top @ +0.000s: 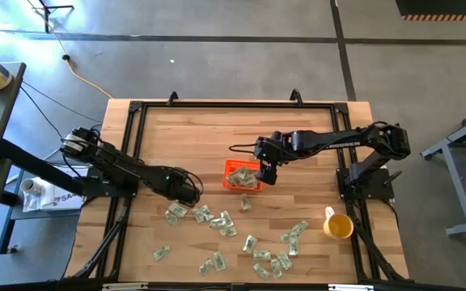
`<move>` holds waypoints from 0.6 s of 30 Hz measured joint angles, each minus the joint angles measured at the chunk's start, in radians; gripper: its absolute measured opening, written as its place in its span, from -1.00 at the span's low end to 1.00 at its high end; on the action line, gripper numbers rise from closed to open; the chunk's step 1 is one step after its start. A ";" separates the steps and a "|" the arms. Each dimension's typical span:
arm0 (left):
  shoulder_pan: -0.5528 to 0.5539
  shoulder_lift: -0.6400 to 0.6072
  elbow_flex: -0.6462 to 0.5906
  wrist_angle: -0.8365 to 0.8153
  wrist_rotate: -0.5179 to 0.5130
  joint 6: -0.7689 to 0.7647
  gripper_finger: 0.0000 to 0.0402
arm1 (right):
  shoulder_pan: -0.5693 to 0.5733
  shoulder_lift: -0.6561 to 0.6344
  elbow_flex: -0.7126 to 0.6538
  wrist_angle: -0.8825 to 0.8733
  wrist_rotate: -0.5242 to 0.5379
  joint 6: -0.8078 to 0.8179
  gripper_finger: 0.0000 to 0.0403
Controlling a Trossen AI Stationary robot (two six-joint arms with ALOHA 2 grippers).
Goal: Pick and place Stevia / Truvia into bins
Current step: Put the light green stevia packet into the orange bin
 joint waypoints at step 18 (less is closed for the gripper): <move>0.112 0.066 0.108 0.097 -0.178 0.328 -0.87 | 0.095 -0.232 0.000 -0.074 0.289 0.030 0.22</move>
